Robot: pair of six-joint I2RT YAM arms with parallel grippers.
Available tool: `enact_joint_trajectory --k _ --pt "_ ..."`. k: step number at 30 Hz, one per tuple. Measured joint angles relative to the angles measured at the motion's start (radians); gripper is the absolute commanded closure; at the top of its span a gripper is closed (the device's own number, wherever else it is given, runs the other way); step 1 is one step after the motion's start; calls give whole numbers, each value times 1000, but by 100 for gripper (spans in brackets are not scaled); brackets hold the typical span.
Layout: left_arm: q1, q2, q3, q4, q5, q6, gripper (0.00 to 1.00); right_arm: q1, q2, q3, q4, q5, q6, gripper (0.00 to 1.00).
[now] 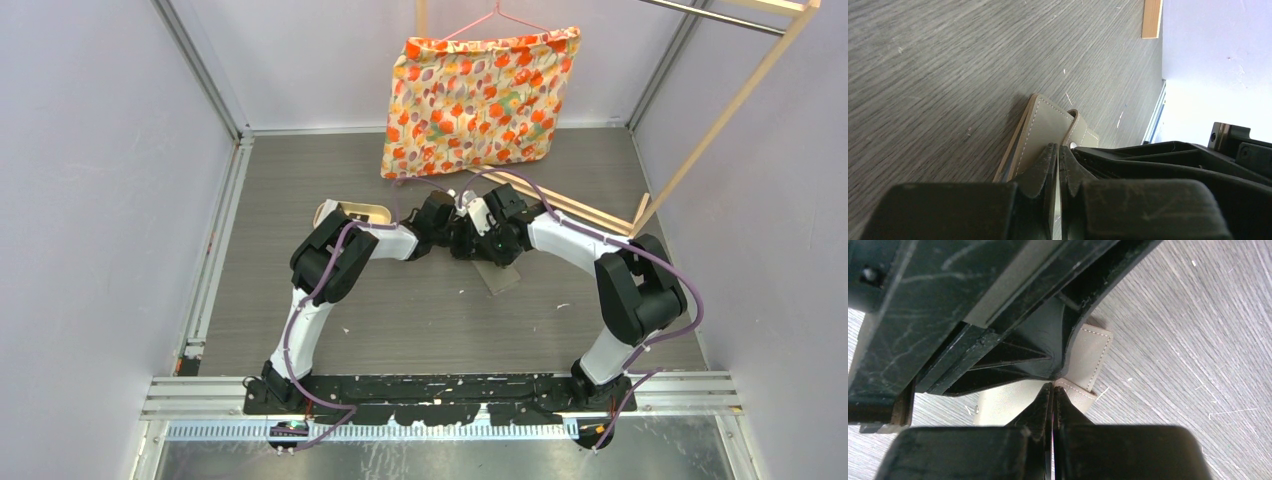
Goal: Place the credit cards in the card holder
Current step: Close the card holder at the center of the board.
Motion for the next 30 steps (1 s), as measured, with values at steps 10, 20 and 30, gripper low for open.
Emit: enact_joint_trajectory --k 10,20,30 --pt "5 0 -11 25 3 -3 92 1 -3 -7 6 0 -6 99" --pt "6 0 -24 51 4 -7 91 -2 -7 -14 12 -5 -13 99" --pt "15 -5 -69 132 12 -36 88 -27 -11 -21 17 -44 -13 99"
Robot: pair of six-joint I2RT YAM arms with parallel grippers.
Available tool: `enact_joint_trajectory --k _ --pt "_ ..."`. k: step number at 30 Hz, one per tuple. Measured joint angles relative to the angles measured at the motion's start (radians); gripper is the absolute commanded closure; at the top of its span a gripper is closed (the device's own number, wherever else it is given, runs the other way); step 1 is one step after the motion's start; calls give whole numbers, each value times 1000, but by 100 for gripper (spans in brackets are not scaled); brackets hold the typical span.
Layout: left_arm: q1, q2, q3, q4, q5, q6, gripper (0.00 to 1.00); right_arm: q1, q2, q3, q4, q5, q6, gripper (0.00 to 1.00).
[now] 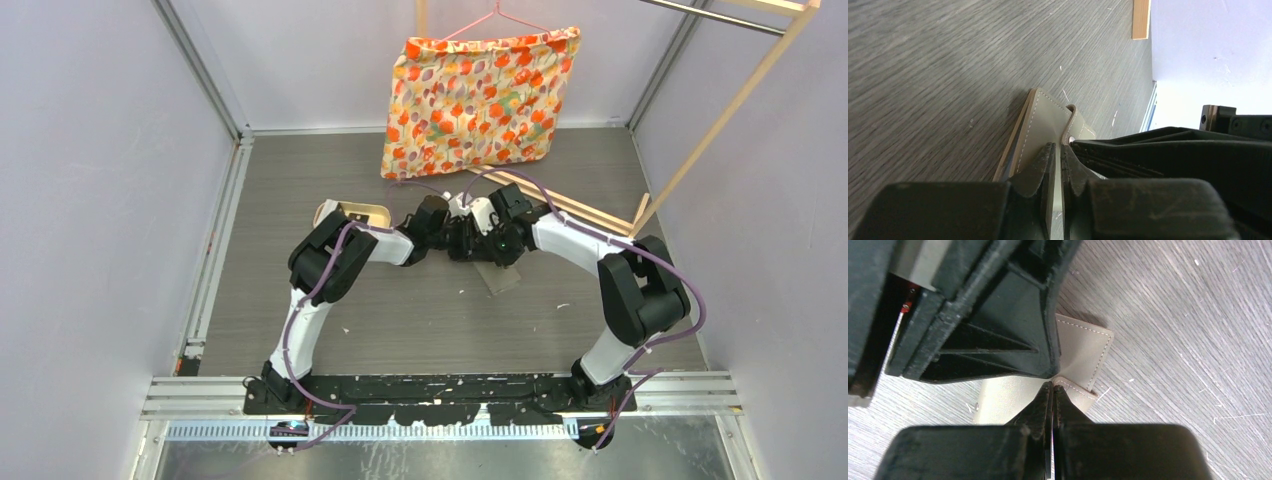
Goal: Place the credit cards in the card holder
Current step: Close the card holder at the center of the board.
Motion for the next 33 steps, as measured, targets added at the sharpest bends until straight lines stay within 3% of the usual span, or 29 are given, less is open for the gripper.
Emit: enact_joint_trajectory --k 33 --pt "16 -10 -45 54 27 -27 89 5 -31 -51 53 7 -14 99"
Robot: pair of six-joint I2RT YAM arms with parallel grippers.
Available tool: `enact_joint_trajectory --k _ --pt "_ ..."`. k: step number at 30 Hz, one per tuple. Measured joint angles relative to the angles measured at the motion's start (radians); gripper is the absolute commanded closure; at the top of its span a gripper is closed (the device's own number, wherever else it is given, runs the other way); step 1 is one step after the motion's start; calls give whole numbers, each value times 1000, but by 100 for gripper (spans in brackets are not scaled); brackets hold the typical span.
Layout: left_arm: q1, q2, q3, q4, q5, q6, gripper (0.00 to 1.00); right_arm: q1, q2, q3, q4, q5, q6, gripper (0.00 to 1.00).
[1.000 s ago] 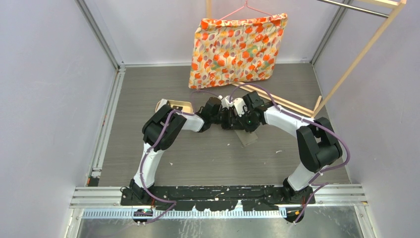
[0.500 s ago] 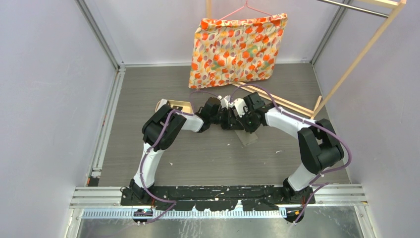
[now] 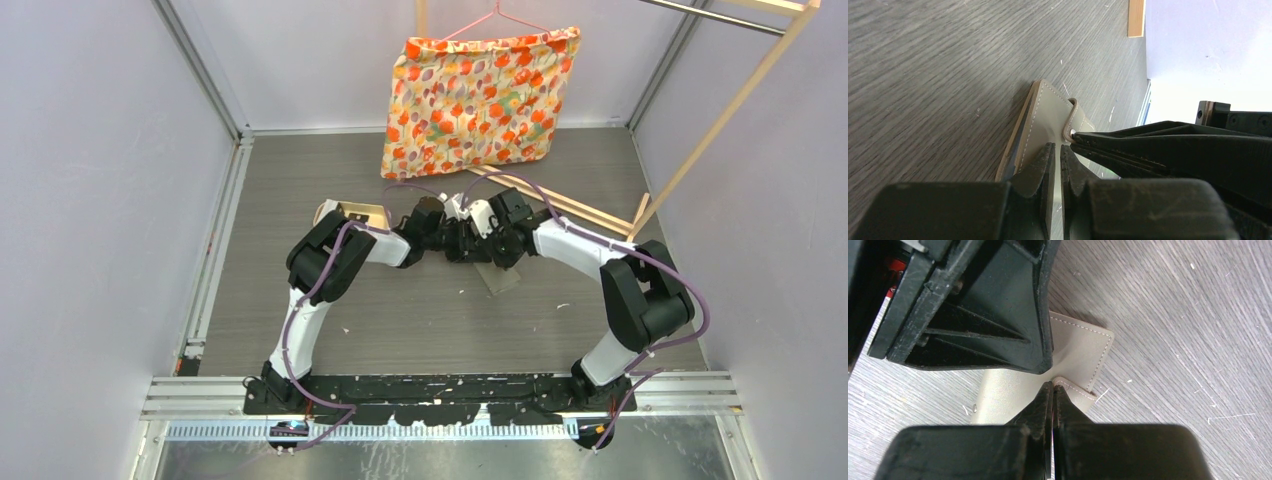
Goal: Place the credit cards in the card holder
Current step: Close the card holder at the center of the board.
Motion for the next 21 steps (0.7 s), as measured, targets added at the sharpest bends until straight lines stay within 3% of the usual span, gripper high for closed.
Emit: enact_joint_trajectory --k 12,21 --pt "8 -43 -111 127 1 -27 87 44 2 -10 11 74 5 98" --pt "35 -116 -193 230 -10 -40 84 16 0 9 -34 -14 39 50"
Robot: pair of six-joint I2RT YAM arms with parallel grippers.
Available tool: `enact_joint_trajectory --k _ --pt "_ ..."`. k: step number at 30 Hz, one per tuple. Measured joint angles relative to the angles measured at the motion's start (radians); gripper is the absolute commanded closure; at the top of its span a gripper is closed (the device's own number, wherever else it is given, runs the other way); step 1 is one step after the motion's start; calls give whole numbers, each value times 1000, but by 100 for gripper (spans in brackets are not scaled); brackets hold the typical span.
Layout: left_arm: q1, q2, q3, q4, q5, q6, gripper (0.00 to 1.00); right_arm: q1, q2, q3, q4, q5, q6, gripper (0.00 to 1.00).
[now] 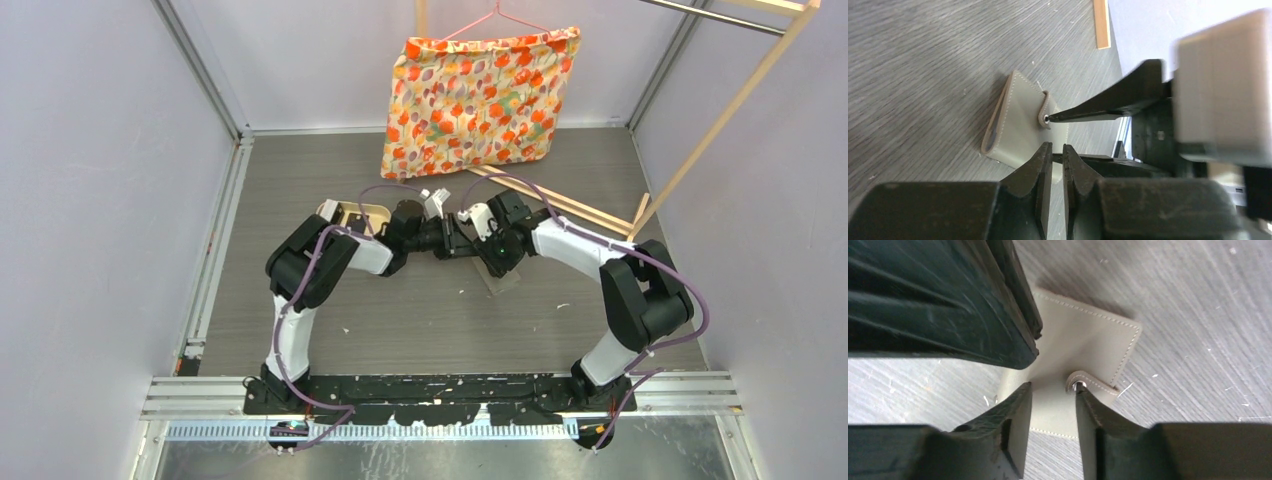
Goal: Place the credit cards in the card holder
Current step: Close the card holder at the center of the board, then reset both arms
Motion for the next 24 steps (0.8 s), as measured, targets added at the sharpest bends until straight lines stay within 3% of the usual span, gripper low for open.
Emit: enact_joint_trajectory --k 2,6,9,15,18,21,23,24 --pt "3 -28 -17 7 -4 6 83 -11 -3 3 -30 -31 9 39" --pt "6 -104 -56 1 -24 50 81 -39 -43 3 -106 -102 1 32" --pt "6 -179 -87 -17 -47 101 80 -68 -113 14 -150 -165 -21 33" --pt "6 -411 -177 -95 -118 235 74 -180 -238 65 -225 -290 -64 47" --pt "6 -549 -199 -192 -171 320 53 -229 -291 72 -242 -303 -65 43" --pt "12 -690 -225 -281 -224 386 19 -262 -340 78 -257 -304 -60 26" --pt "29 -784 -264 -313 -244 396 8 -279 -370 84 -269 -306 -57 15" --pt "42 -830 -285 -330 -253 394 8 -289 -382 86 -273 -309 -53 11"
